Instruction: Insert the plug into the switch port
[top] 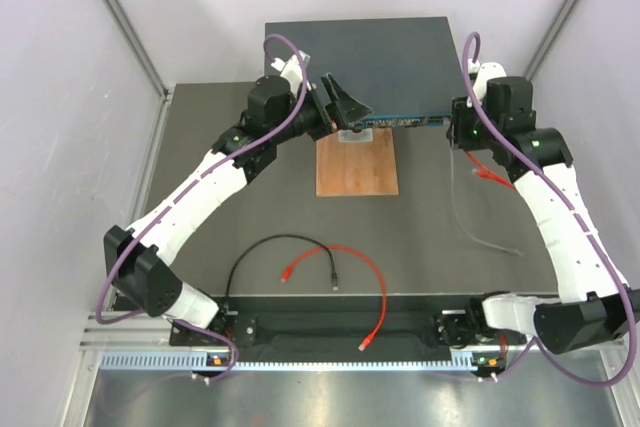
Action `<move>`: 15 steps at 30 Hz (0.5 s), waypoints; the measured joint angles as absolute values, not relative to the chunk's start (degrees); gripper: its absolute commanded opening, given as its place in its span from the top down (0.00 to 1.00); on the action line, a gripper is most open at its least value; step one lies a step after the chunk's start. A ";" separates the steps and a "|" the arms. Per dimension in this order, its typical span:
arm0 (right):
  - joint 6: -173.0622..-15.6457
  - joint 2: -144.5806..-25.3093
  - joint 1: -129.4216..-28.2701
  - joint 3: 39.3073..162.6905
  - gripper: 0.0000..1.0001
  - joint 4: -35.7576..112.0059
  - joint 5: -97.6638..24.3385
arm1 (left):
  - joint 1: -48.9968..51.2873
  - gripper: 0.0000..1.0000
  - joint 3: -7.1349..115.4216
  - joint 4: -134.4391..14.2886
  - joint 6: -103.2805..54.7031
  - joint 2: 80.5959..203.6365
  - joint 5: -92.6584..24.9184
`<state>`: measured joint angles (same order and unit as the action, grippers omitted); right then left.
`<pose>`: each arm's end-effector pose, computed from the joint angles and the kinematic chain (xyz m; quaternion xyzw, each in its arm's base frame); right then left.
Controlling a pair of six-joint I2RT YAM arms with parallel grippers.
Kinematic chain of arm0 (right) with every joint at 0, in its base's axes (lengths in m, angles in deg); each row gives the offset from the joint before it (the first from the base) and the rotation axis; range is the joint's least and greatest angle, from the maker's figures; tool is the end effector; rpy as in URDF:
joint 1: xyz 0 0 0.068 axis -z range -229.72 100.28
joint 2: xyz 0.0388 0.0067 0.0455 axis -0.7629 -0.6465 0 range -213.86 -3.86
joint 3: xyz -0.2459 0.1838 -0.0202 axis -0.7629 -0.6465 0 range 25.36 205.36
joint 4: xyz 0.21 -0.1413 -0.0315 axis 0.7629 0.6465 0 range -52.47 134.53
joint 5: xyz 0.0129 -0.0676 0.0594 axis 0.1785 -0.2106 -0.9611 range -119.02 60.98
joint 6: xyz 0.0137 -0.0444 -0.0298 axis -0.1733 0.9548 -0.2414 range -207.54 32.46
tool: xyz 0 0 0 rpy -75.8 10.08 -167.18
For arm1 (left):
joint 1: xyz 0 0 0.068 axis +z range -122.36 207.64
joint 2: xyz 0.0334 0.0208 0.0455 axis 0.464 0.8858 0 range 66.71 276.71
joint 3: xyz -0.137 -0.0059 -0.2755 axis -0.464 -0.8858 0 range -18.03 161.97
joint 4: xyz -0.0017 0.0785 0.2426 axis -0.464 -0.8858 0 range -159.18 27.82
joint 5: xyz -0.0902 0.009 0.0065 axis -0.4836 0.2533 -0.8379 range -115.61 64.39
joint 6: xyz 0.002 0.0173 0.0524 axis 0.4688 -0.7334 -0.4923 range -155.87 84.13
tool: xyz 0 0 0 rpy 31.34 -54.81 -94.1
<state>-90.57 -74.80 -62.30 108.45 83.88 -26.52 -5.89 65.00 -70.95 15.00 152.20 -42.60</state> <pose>0.2292 0.0496 0.4431 -0.0634 0.8814 0.0444 0.4661 0.2812 -0.1995 0.4408 -0.0225 0.7698 -0.5062 0.3882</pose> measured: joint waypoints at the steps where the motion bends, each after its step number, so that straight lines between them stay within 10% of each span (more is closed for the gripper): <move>1: -90.57 -74.41 -62.30 108.04 0.60 83.88 -26.80 | -5.89 0.01 65.00 -70.95 15.00 152.18 -42.62; 15: -89.69 -68.44 -62.17 107.60 0.68 84.18 -30.30 | -5.89 0.01 65.00 -70.95 15.00 152.18 -42.45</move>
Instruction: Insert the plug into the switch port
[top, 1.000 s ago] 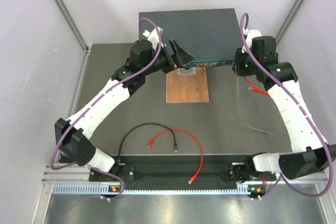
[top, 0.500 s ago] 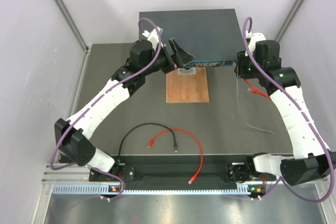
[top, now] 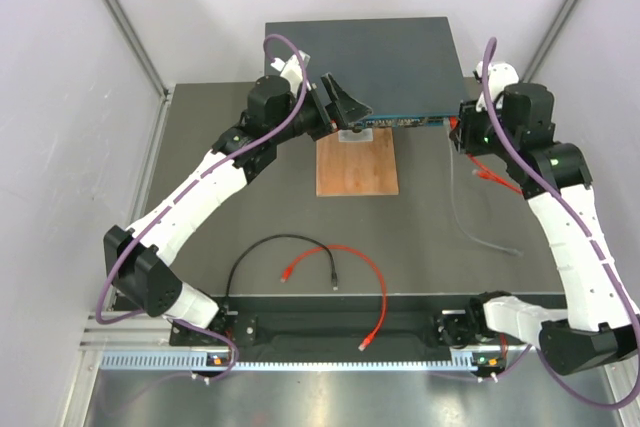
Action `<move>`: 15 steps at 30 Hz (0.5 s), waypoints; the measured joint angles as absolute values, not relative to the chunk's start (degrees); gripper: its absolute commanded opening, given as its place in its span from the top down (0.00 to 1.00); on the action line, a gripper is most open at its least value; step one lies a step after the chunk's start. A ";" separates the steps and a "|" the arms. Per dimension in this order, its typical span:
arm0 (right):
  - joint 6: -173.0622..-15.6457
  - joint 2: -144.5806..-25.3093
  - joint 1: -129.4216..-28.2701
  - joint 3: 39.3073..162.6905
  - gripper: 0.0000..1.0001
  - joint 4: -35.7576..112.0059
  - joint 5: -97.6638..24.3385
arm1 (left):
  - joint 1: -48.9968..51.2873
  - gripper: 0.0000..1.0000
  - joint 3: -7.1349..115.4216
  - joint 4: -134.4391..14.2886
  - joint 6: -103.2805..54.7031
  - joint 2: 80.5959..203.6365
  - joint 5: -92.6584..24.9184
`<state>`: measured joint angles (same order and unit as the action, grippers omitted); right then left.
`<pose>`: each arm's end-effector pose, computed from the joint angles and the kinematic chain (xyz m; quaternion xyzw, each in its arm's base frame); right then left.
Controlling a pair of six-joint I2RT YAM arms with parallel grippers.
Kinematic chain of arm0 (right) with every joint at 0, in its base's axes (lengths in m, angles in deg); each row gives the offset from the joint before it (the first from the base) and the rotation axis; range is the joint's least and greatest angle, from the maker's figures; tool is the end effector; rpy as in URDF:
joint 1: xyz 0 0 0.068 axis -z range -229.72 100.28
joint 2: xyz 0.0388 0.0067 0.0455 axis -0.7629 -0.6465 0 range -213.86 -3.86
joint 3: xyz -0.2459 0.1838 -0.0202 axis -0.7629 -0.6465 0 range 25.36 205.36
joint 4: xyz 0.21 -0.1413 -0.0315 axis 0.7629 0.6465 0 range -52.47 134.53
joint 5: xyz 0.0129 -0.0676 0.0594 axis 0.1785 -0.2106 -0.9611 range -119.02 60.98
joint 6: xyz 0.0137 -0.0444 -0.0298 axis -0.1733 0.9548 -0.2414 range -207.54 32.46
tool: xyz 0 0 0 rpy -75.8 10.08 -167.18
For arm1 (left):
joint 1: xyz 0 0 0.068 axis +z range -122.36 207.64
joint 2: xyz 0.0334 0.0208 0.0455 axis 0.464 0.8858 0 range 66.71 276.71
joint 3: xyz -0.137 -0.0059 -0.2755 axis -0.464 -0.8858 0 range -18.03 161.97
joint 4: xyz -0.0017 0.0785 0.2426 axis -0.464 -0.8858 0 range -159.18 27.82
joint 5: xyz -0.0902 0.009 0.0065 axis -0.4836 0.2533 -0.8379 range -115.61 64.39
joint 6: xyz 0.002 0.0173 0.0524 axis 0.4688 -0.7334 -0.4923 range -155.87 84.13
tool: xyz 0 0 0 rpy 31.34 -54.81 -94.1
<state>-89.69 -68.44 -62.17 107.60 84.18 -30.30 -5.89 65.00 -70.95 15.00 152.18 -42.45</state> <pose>0.1928 0.0435 0.4598 -0.0830 0.8576 0.0740 0.5022 0.2812 -0.1994 0.4409 -0.0233 0.7697 -0.5056 0.3890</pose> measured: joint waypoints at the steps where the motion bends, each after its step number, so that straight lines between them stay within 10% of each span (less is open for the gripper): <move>1: -89.82 -68.59 -62.17 107.97 0.69 84.38 -30.96 | -5.89 0.01 65.00 -70.95 15.00 152.18 -42.45; 15: -90.54 -73.29 -62.19 107.03 0.64 86.91 -32.22 | -5.92 0.01 65.00 -70.95 15.00 152.18 -42.43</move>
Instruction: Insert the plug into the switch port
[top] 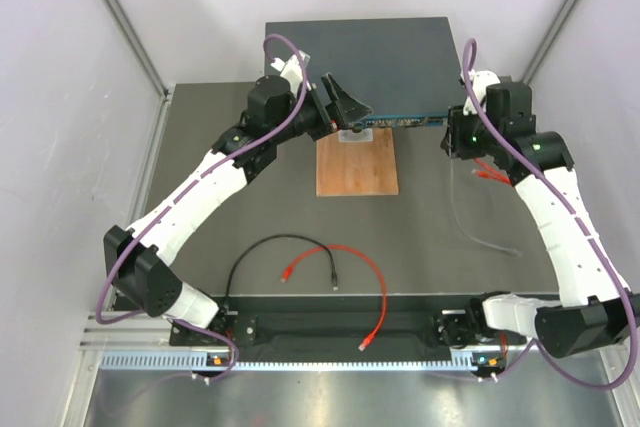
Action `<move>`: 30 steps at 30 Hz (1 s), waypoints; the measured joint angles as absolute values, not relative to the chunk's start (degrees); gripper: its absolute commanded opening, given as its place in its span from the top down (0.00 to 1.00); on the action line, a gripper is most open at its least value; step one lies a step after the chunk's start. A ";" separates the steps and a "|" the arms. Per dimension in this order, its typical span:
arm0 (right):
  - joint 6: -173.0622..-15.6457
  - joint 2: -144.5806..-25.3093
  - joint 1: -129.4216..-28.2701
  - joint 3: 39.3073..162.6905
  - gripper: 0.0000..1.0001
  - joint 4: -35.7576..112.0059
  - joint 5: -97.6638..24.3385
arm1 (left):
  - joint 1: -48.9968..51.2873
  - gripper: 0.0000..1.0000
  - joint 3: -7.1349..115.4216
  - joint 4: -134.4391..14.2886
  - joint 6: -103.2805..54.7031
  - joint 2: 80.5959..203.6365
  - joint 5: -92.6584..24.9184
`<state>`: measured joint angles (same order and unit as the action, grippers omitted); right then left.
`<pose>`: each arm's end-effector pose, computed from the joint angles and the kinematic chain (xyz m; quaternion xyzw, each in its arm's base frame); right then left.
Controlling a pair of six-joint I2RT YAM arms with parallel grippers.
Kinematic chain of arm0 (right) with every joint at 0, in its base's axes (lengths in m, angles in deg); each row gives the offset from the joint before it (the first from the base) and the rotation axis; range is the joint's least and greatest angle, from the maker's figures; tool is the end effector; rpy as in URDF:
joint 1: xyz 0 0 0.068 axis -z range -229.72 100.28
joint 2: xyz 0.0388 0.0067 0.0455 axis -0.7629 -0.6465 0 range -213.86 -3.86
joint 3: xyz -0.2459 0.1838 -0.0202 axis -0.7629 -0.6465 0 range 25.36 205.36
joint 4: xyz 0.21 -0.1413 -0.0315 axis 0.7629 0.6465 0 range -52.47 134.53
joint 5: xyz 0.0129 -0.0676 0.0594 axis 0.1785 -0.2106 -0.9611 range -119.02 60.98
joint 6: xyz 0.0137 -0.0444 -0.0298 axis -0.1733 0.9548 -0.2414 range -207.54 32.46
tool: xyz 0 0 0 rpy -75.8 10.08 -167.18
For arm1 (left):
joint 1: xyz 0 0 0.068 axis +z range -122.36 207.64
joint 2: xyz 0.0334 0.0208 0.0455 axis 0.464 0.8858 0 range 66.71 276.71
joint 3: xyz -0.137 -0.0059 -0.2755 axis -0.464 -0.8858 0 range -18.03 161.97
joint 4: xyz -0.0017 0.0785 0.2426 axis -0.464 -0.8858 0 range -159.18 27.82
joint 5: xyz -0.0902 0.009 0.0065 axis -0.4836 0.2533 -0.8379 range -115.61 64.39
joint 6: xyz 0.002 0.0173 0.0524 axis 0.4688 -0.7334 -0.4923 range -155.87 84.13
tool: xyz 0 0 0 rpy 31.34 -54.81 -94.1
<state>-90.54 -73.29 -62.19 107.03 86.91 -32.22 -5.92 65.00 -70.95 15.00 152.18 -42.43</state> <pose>0.2178 0.0504 0.4361 -0.0863 0.8911 0.0846 0.4375 0.2811 -0.1995 0.4409 -0.0232 0.7697 -0.5056 0.3890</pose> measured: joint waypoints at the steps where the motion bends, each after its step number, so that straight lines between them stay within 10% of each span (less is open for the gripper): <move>1: -90.54 -73.42 -62.19 106.97 0.65 86.87 -32.11 | -5.94 0.01 65.00 -70.95 15.00 152.18 -42.41; 7: -90.50 -73.49 -62.32 105.53 0.69 86.54 -32.03 | -5.98 0.01 65.00 -70.95 15.03 152.18 -42.27; 11: -90.28 -74.08 -62.32 104.48 1.00 86.48 -31.59 | -5.98 0.01 65.00 -70.95 15.03 152.20 -42.27; 30: -90.54 -76.70 -62.32 109.02 1.00 89.91 -30.87 | -5.98 0.01 65.02 -70.80 14.94 152.27 -42.17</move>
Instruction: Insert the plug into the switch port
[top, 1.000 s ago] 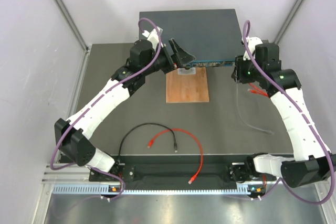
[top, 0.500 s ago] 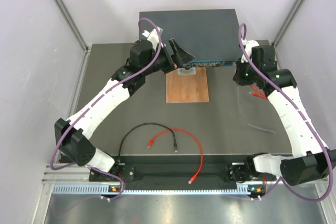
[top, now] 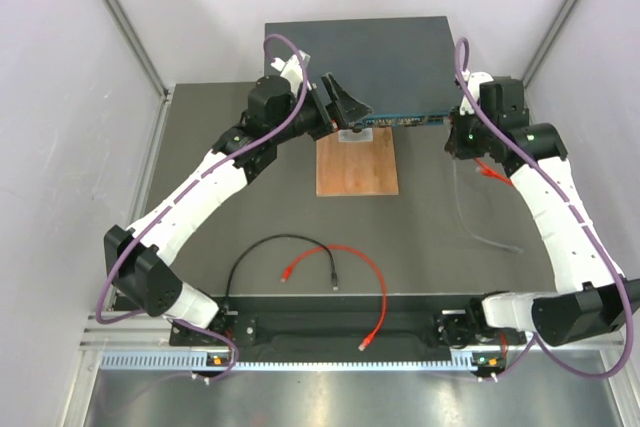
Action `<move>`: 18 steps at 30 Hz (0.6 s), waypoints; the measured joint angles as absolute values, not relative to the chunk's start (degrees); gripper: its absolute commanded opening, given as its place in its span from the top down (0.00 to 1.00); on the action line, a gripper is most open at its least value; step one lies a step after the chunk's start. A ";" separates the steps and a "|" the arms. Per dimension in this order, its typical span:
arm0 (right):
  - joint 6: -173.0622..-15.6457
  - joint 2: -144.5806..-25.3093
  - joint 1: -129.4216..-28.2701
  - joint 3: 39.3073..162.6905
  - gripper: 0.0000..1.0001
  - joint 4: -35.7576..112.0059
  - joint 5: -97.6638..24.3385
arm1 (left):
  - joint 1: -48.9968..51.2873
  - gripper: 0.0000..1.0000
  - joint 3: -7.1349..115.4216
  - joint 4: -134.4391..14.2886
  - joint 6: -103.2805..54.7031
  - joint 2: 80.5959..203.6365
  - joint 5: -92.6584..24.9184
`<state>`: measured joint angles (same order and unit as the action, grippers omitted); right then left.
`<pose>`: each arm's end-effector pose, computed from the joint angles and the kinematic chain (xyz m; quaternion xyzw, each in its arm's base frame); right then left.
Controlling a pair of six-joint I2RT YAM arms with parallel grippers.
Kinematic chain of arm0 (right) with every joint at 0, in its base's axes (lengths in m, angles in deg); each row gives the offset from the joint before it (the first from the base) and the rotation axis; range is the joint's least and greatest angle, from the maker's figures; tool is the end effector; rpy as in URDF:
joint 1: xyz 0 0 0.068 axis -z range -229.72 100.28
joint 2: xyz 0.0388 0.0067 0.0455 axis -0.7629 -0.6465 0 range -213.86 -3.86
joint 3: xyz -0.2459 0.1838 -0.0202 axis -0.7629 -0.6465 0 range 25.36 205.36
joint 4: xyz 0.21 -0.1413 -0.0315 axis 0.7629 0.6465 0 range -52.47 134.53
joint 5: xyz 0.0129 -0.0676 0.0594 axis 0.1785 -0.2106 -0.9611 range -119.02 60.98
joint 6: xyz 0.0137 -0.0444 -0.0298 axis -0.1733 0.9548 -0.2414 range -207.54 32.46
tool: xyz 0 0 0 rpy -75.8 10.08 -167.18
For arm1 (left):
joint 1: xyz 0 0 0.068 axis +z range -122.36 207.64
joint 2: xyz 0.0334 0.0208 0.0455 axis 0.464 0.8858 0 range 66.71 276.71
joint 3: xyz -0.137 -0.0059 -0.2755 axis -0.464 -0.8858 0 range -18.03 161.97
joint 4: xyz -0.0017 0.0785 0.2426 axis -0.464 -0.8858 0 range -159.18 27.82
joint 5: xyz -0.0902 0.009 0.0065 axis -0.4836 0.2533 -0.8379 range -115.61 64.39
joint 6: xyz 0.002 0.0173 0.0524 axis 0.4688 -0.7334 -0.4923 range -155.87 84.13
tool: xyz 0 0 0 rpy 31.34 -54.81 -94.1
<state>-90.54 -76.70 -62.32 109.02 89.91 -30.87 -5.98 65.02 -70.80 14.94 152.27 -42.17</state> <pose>0.2317 0.0532 0.4297 -0.0829 0.9081 0.0702 0.4044 0.2815 -0.2000 0.4408 -0.0237 0.7694 -0.5048 0.3908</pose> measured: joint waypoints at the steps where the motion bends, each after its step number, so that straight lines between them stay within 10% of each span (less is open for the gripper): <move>1: -90.52 -76.79 -62.32 109.02 1.00 89.91 -30.89 | -5.98 0.01 65.02 -70.80 14.94 152.27 -42.19; 18: -89.47 -79.19 -62.30 112.50 1.00 93.17 -30.63 | -6.03 0.01 65.02 -70.50 14.96 152.38 -42.45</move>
